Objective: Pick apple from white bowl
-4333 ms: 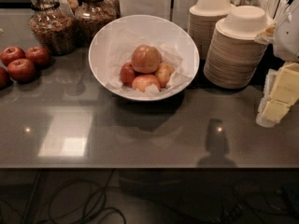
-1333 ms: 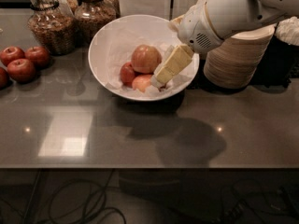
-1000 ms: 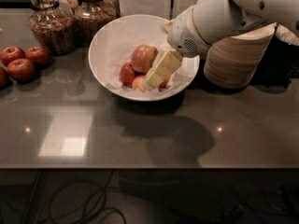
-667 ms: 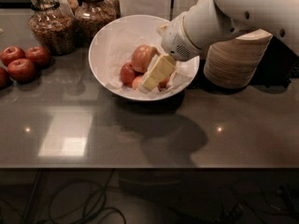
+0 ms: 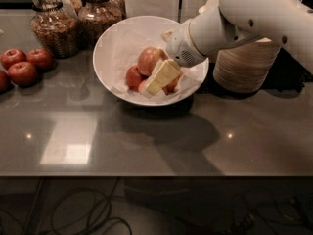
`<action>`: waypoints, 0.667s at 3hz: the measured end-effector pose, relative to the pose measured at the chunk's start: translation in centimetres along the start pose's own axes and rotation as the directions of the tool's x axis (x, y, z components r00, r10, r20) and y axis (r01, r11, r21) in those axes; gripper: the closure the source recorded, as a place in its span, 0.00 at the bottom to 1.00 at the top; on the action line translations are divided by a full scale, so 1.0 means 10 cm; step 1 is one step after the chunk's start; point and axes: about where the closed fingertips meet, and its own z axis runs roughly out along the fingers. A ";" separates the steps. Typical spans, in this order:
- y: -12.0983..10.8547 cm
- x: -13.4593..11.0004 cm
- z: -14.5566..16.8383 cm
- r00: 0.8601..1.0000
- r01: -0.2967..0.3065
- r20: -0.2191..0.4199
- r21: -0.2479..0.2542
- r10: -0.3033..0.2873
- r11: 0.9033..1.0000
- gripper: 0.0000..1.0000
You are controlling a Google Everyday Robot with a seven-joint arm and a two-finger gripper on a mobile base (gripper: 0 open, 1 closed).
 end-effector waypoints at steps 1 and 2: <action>-0.05 -0.03 0.08 0.997 -0.033 0.067 -0.042 0.036 0.999 0.00; -0.06 -0.04 0.09 0.997 -0.036 0.070 -0.044 0.039 0.998 0.00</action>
Offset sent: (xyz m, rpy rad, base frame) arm 0.0065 0.0052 -0.0013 0.0642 0.0284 0.0197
